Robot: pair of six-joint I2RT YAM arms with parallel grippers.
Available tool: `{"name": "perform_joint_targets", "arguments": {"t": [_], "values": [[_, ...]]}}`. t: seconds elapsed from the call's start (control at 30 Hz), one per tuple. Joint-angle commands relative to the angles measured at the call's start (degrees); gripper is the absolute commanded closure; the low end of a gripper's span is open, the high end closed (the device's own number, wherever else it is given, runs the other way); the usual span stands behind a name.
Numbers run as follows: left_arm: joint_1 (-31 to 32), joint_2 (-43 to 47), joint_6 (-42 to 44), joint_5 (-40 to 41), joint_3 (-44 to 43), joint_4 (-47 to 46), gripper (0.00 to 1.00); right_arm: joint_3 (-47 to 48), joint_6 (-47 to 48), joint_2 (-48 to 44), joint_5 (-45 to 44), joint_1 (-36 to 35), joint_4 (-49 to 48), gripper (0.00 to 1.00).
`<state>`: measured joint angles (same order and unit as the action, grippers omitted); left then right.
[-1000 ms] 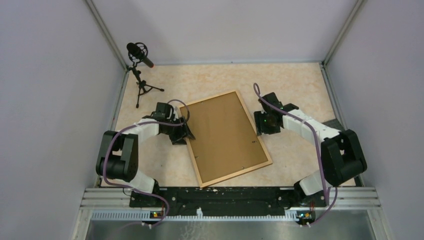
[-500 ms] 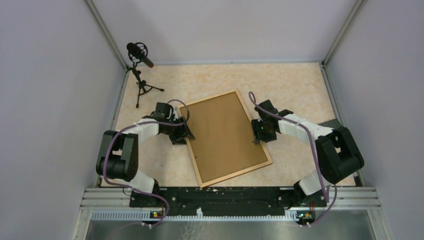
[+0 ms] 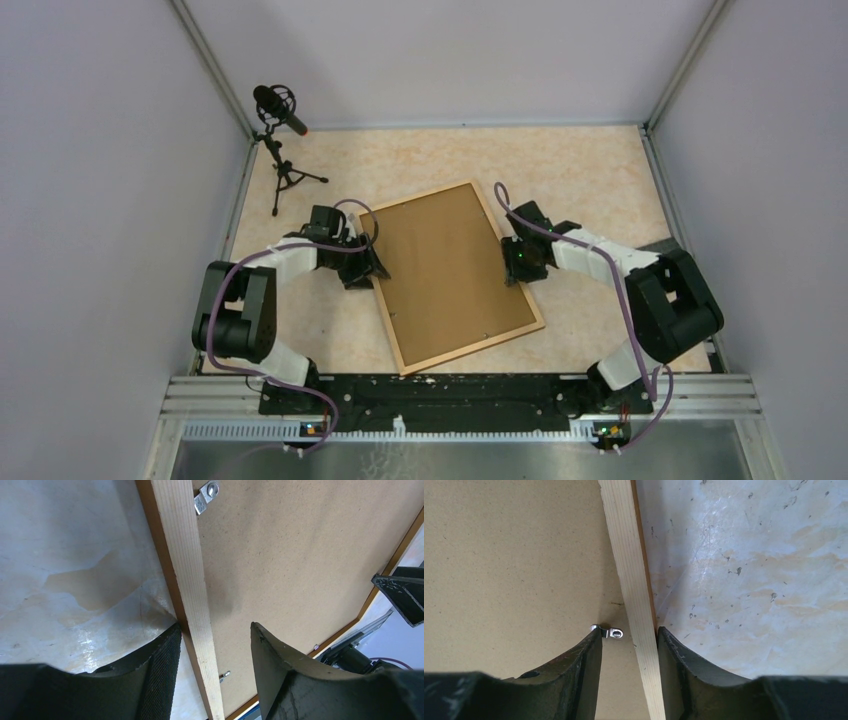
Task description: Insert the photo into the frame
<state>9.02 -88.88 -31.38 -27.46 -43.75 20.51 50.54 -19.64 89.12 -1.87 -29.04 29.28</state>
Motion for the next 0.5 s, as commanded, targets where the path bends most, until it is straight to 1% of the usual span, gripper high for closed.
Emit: {"name": "perform_joint_targets", "arguments": {"t": [0.0,0.07,0.1,0.27,0.37,0.47], "values": [[-0.1,-1.1,1.4,2.4,2.0,-0.8,0.41,-1.3,-1.3,1.5,-3.0,-0.9,-1.8,0.60],[-0.1,-1.2,1.4,2.4,2.0,-0.7,0.41,-1.6,-2.4,1.7,-4.1,-1.0,-1.7,0.61],[-0.1,-1.1,1.4,2.4,2.0,-0.7,0.41,-1.9,-2.9,1.7,-4.7,-1.0,-1.8,0.64],[-0.1,-1.1,1.2,2.1,2.1,-1.0,0.41,-4.1,-8.4,1.2,-6.2,-1.1,-3.9,0.85],[-0.1,-0.9,1.1,2.0,2.3,-1.1,0.41,-6.0,-12.8,0.1,-9.0,-1.1,-5.3,1.00],[-0.1,-0.7,1.1,1.9,2.4,-1.1,0.41,-7.5,-17.3,-1.5,-12.6,-1.1,-6.5,1.00]]}}
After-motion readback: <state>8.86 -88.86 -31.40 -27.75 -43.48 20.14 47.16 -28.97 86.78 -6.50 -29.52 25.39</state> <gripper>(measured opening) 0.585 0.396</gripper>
